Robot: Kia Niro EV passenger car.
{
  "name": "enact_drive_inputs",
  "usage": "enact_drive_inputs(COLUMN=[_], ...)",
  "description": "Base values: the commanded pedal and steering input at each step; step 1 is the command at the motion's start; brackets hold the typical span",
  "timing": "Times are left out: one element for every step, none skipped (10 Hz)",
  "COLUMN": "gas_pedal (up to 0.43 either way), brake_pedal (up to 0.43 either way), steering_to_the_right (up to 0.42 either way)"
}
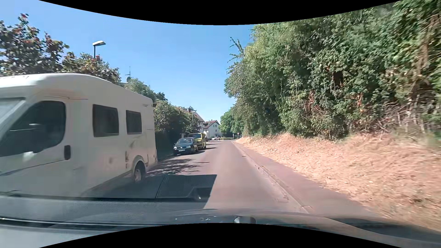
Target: Follow the waypoints while adhering to traffic rules and regulations
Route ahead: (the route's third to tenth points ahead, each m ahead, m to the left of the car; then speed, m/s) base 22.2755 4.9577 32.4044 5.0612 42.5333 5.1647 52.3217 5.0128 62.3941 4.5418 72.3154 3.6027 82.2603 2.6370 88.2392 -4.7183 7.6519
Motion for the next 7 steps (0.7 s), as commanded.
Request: enact_drive_inputs(gas_pedal=[0.047, 0.047, 0.047, 0.047, 0.047, 0.047, 0.047], brake_pedal=[0.0, 0.0, 0.0, 0.0, 0.0, 0.0, 0.0], steering_to_the_right=[-0.01, -0.011, -0.011, -0.009, -0.007, -0.008, -0.011])
